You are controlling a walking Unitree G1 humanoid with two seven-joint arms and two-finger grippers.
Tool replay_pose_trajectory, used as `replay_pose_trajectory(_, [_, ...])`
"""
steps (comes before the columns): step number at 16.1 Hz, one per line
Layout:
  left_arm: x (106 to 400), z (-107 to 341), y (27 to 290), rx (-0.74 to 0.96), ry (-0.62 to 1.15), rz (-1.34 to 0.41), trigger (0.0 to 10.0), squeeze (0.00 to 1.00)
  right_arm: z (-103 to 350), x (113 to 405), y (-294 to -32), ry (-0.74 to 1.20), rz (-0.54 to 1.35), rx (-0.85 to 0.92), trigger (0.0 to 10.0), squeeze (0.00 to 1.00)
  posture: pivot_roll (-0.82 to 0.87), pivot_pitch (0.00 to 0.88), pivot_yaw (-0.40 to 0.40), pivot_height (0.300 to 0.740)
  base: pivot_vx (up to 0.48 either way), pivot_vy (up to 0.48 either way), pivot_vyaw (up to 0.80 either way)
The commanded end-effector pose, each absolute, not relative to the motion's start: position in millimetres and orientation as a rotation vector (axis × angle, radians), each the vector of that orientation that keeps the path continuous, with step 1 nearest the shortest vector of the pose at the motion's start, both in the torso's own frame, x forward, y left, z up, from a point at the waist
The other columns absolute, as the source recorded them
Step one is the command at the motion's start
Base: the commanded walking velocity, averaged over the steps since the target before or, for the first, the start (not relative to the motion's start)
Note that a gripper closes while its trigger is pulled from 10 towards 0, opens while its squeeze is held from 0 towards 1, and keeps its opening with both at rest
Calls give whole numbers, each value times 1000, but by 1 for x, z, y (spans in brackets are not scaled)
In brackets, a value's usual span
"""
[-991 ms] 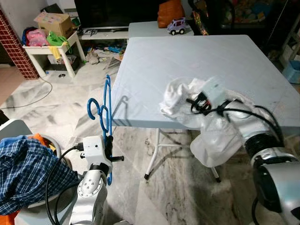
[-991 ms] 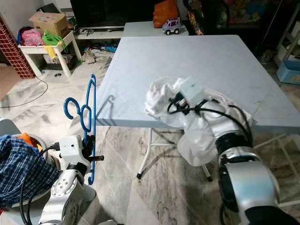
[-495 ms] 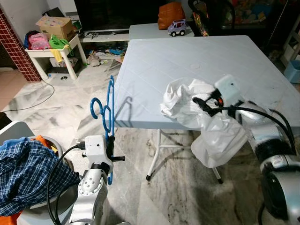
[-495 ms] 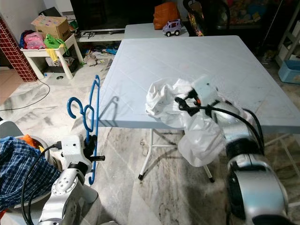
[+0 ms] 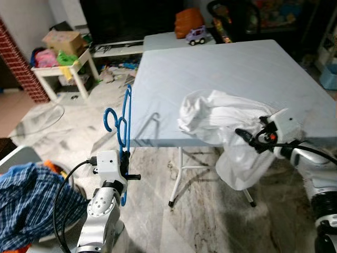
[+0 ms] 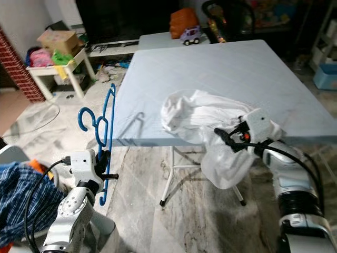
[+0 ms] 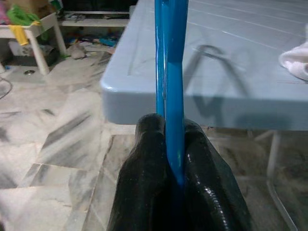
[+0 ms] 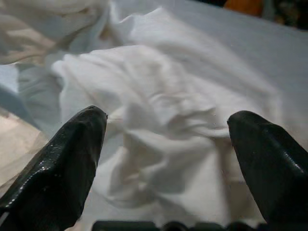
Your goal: Hang hanger
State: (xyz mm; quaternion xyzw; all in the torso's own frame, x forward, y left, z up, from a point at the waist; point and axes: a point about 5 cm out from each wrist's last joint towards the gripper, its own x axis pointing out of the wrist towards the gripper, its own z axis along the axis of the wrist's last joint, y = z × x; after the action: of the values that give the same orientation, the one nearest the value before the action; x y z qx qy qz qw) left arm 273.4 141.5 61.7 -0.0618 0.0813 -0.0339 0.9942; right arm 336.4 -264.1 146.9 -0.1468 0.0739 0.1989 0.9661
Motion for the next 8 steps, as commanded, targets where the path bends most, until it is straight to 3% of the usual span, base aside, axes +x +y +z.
replay_pose_trajectory(1, [276, 63, 144, -113, 163, -74, 10000, 0, 156, 336, -268, 135, 375, -324, 10000, 0, -111, 0, 142, 740, 0, 0, 0])
replay_pose_trajectory(7, [275, 63, 145, -113, 161, -65, 10000, 0, 134, 333, -250, 249, 433, -344, 10000, 0, -93, 0, 129, 740, 0, 0, 0])
replay_pose_trajectory(8, [273, 63, 145, -115, 161, -60, 10000, 0, 127, 336, -238, 269, 439, -333, 7725, 0, -88, 0, 123, 740, 0, 0, 0])
